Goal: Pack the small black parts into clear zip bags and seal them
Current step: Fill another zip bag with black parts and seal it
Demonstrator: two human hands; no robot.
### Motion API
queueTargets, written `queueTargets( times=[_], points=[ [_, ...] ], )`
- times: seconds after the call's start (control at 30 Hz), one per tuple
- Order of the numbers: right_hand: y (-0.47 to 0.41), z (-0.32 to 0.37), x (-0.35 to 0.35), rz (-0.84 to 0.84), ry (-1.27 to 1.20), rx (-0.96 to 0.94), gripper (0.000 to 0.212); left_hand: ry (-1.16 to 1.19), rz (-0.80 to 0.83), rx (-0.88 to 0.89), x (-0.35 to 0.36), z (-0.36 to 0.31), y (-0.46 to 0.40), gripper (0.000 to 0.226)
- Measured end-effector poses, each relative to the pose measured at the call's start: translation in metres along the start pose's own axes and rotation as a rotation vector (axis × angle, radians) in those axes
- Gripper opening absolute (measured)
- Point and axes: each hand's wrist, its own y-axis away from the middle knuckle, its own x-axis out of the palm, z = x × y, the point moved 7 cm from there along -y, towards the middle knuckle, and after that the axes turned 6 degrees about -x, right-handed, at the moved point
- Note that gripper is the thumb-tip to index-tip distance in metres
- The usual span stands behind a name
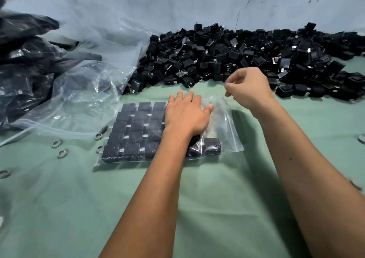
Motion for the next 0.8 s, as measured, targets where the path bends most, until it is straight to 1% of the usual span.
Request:
queueTargets(
  times=[0.03,0.1,0.2,0.27,0.33,0.4,0.43,0.47,0.57,0.67,0.73,0.8],
  points=[
    [-0.005,0.016,0.011,0.050,0.054,-0.064,0.016,-0.010,-0.006,0.000,-0.001,0.001,-0.001,0.067],
    [-0.014,0.047,0.040,0.223,0.200,-0.201,0.018,-0.030,-0.013,0.006,-0.001,0.000,-0.002,0.063],
    [-0.027,0.079,0.089,0.433,0.425,-0.392,0.033,-0.058,-0.010,-0.002,-0.001,0.000,-0.002,0.062],
    [-0.035,0.082,0.113,0.531,0.602,-0.439,0.042,-0.065,-0.004,0.007,-0.001,-0.002,-0.001,0.062],
    [-0.039,0.078,0.130,0.605,0.728,-0.447,0.050,-0.092,-0.015,0.012,-0.003,-0.002,0.000,0.060],
    [-0.042,0.076,0.136,0.608,0.750,-0.439,0.056,-0.085,-0.017,0.001,-0.004,-0.001,0.000,0.061],
    [-0.045,0.074,0.136,0.596,0.714,-0.413,0.058,-0.076,-0.013,-0.005,-0.003,-0.001,0.000,0.062],
    [-0.047,0.073,0.135,0.584,0.664,-0.380,0.056,-0.070,-0.013,-0.008,-0.003,0.000,0.000,0.062],
    [-0.051,0.069,0.132,0.535,0.574,-0.321,0.042,-0.047,-0.017,-0.002,-0.005,-0.001,0.002,0.060],
    [-0.048,0.062,0.120,0.471,0.492,-0.247,0.036,-0.007,-0.017,0.011,-0.005,-0.002,0.002,0.057],
    [-0.047,0.055,0.104,0.381,0.432,-0.209,0.033,0.008,-0.013,0.013,-0.005,-0.001,0.001,0.056],
    [-0.046,0.045,0.081,0.248,0.329,-0.163,0.029,0.030,-0.024,0.008,-0.005,-0.001,0.000,0.053]
  ],
)
